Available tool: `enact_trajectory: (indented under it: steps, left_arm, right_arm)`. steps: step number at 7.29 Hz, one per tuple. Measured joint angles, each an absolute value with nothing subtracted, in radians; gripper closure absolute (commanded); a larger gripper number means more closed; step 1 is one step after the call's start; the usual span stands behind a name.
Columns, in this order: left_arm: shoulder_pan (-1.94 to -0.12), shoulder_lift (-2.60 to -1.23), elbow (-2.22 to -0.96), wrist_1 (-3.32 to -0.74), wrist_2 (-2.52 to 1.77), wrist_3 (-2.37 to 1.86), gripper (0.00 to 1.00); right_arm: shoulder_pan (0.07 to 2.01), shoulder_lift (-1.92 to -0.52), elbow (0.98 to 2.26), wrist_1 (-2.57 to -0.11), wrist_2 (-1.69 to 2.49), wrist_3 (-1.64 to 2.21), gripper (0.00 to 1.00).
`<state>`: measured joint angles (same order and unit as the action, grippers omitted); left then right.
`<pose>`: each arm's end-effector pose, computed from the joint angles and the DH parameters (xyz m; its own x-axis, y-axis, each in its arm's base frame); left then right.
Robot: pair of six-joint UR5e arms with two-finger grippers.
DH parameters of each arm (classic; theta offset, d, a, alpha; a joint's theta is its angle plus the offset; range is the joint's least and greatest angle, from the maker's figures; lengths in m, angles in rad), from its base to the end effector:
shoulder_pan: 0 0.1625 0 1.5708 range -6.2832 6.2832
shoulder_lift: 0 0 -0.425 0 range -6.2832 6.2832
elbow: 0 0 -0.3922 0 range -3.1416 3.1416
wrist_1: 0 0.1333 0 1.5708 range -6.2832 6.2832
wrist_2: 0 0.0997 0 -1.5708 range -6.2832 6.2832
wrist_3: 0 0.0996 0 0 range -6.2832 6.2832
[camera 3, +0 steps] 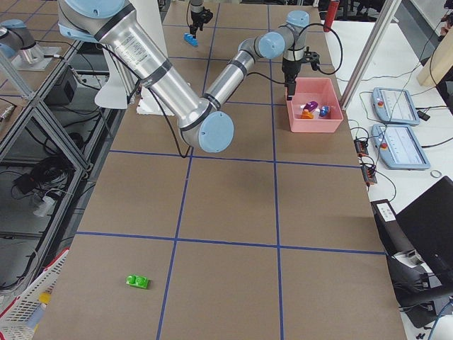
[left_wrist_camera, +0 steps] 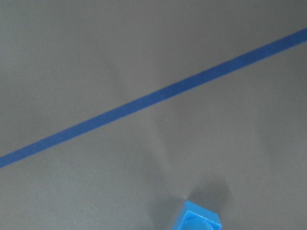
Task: Put all blocks into box
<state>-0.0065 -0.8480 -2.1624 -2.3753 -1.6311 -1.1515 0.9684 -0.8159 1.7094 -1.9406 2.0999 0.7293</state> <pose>0.2468 -0.1289 0.5481 0.7014 0.4018 -0.5887 -0.3467 0.9140 0.2108 -0.3091 -0.5961 0.1910 0.7507 -0.0443 0.6592 -0.0128 0.9966 0.0816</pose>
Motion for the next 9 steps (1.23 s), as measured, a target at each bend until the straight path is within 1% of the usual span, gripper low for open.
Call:
enact_trajectory:
  steps: [1,4,8,9]
  left_arm:
    - [0.011,-0.837,-2.159,-2.388,-1.631,-1.157,0.00]
    - [0.071,-0.820,-2.146,-2.410,-1.631,-1.174,0.00]
    - [0.134,-0.845,-2.105,-2.411,-1.626,-1.203,0.00]
    - [0.138,-0.864,-2.087,-2.411,-1.618,-1.203,0.11]
  right_arm:
    - [0.977,-0.853,1.776,-2.010,2.100,0.682,0.01]
    - [1.013,-0.919,1.866,-2.152,2.097,0.518,0.00]
    - [1.078,-1.123,2.008,-2.184,2.098,0.316,0.01]
    - [1.099,-1.178,2.041,-2.184,2.098,0.261,0.00]
